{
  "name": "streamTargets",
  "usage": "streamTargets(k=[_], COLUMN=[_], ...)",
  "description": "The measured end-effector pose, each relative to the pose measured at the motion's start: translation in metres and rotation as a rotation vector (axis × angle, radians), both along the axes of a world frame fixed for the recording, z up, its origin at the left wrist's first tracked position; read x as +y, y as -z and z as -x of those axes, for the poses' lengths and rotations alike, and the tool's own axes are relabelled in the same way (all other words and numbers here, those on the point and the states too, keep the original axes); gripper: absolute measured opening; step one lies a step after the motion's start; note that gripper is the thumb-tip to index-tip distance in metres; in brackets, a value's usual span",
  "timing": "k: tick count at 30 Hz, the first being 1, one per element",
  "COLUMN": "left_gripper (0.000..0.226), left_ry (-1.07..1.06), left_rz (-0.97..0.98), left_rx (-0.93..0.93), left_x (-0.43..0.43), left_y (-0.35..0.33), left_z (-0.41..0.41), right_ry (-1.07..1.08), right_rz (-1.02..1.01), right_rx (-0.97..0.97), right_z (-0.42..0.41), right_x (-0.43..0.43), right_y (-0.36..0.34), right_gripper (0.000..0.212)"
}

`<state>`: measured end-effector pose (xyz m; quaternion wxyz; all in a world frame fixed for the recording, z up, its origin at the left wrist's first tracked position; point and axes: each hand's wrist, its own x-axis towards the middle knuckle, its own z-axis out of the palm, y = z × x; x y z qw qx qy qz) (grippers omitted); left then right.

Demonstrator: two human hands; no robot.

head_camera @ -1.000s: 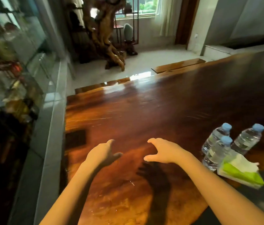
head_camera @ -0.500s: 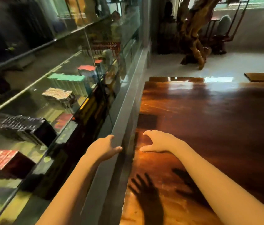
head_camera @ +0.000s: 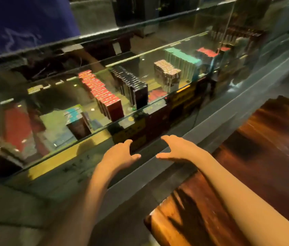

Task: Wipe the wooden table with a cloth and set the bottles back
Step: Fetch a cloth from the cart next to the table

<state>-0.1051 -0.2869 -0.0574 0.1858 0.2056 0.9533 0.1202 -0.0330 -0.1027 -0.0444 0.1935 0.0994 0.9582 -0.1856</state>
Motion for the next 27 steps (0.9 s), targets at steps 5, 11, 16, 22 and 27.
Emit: streamTargets(k=[5,11,16,22,27], left_gripper=[0.066,0.067,0.057,0.069,0.073], left_ry=[-0.226,-0.46,-0.634,-0.882,-1.1], left_rz=[-0.073,-0.057,-0.081,0.014,0.063], left_rx=[-0.078,0.015,0.057,0.0,0.036], left_x=[-0.081,-0.173,-0.238,-0.302,-0.34], left_y=[-0.003,-0.012,-0.016,-0.018,-0.029], left_z=[-0.025,-0.065,-0.114,-0.174,-0.231], right_ry=[-0.266,-0.565,-0.789,-1.022,-1.168], right_rz=[0.041,0.056,0.101,0.18,0.163], right_rx=[0.022,0.016,0.075,0.12,0.129], right_z=[0.024,0.037,0.029,-0.002,-0.036], right_x=[-0.065,-0.159,-0.236,-0.322,-0.382], right_y=[-0.004,-0.006,-0.006,-0.008,-0.007], right_gripper=[0.079,0.072,0.07,0.065,0.069])
